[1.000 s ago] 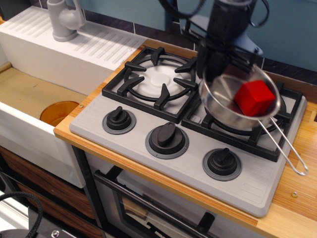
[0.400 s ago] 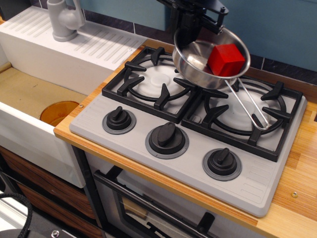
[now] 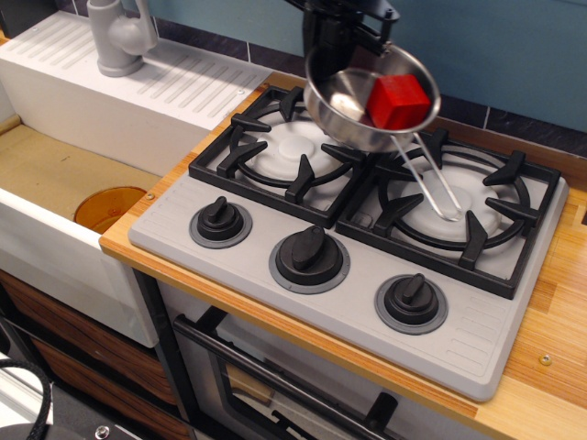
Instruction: Put redcube in pan and put pan on stove
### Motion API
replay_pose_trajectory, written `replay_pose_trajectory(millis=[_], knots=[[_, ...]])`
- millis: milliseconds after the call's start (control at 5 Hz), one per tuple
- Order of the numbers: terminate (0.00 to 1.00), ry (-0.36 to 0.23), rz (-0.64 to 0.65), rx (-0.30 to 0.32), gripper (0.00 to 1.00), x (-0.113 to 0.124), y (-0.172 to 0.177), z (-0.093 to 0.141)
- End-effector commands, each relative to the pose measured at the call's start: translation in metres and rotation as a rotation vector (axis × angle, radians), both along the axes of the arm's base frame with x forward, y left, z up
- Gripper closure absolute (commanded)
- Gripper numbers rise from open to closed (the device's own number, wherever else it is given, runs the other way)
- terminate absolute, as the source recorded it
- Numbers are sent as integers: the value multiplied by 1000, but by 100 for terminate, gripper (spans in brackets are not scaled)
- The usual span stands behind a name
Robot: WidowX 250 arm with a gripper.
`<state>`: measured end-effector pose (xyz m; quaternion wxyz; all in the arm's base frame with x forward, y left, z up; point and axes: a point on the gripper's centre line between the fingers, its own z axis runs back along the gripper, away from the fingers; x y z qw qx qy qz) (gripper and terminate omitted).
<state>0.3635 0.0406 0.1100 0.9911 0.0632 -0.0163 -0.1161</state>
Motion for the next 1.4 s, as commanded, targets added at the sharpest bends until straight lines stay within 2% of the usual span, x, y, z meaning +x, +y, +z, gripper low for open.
replay_pose_trajectory(millis=[0, 800, 1000, 1200], knots=[[0, -84, -11, 6, 100, 15, 27, 7], [0, -109, -6, -10, 100, 14, 71, -26], [0, -123, -14, -24, 0, 9, 71, -31], [0, -112, -25, -36, 0, 7, 69, -32]])
